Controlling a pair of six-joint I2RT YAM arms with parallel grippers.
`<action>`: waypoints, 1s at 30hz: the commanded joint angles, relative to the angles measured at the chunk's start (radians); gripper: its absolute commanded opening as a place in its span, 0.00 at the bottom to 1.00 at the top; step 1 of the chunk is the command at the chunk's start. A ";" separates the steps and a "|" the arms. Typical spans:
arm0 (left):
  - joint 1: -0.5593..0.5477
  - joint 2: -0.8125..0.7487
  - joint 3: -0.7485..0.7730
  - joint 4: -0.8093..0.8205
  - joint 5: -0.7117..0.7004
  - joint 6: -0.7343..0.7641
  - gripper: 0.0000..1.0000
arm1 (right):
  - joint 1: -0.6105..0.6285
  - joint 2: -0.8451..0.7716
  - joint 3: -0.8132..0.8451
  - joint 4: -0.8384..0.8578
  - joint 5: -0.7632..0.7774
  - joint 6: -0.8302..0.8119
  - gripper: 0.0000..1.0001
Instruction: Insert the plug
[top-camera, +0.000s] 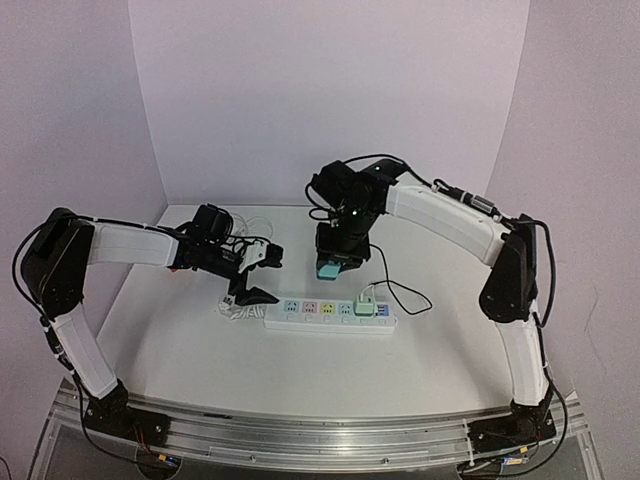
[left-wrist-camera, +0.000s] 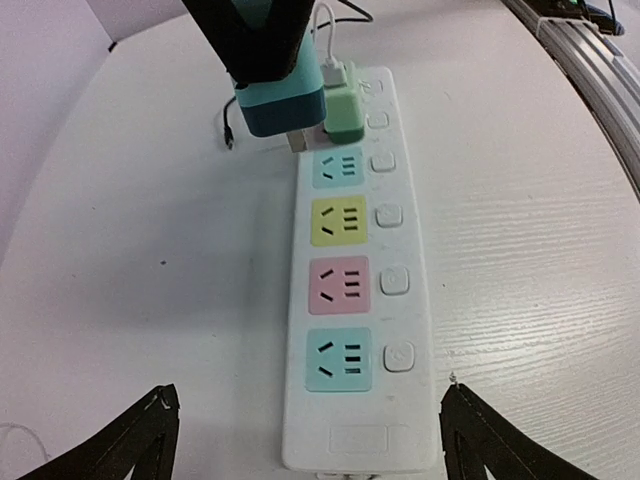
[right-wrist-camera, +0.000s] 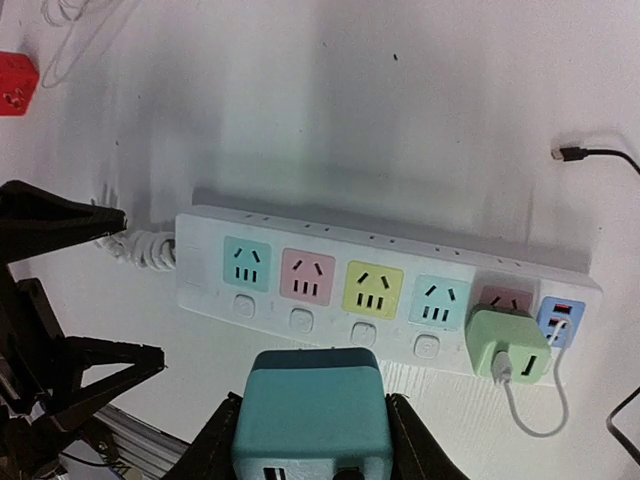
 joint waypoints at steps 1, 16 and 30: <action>-0.030 0.075 -0.002 -0.062 -0.021 0.077 0.91 | 0.011 0.042 -0.006 -0.028 0.029 0.034 0.00; -0.051 0.133 -0.028 -0.037 -0.037 0.093 0.87 | 0.015 0.038 -0.172 -0.013 0.097 0.034 0.00; -0.051 0.126 -0.041 -0.007 -0.049 0.089 0.85 | 0.016 0.023 -0.244 0.039 0.162 0.057 0.00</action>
